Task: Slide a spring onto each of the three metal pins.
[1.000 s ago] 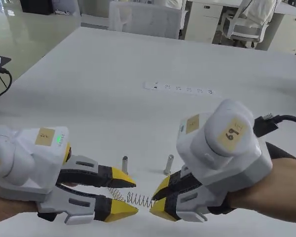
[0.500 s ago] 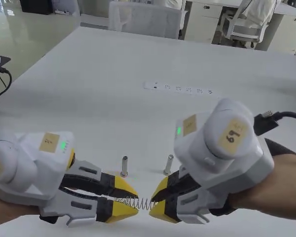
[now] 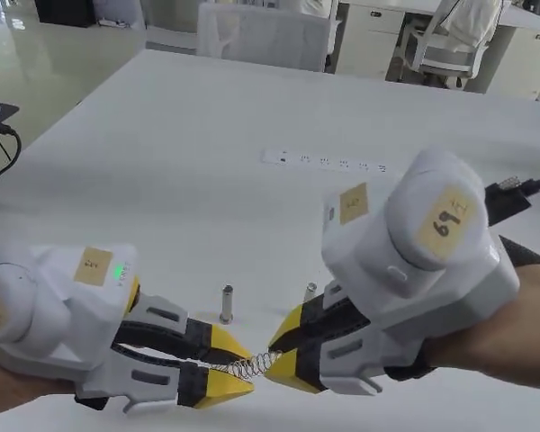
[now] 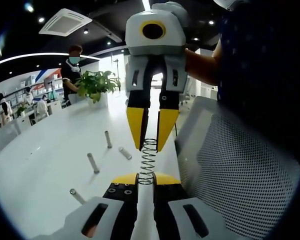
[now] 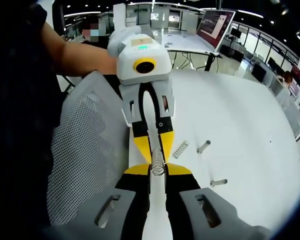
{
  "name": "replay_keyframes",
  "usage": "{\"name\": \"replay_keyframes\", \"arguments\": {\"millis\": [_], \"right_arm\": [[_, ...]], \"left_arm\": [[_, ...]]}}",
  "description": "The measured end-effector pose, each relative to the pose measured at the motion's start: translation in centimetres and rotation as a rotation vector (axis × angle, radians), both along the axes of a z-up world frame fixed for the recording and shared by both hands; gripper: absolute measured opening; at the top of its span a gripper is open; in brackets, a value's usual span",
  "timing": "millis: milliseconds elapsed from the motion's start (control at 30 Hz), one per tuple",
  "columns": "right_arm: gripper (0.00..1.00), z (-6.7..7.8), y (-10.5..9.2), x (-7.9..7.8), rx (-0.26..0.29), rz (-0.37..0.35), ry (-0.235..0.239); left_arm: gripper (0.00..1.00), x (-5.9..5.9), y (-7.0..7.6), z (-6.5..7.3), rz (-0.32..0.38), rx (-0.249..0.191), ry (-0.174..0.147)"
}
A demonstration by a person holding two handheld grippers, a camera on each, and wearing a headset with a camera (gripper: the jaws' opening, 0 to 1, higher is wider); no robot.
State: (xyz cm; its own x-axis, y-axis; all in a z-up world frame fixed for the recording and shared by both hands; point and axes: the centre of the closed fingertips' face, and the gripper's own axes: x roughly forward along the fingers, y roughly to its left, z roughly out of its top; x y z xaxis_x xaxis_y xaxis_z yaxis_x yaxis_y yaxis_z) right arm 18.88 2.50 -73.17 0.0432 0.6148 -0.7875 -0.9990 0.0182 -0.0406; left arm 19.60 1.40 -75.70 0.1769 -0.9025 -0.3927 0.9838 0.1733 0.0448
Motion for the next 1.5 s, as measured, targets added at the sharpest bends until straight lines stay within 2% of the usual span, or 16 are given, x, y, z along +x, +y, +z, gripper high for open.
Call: {"name": "replay_keyframes", "arguments": {"millis": [333, 1500], "right_arm": [[0.08, 0.7, 1.2, -0.2, 0.012, 0.030, -0.024], [0.07, 1.1, 2.4, -0.2, 0.042, 0.034, -0.030]], "left_arm": [[0.03, -0.1, 0.0, 0.1, -0.010, 0.000, -0.007], [0.03, -0.2, -0.1, 0.1, -0.011, -0.014, 0.002]]}}
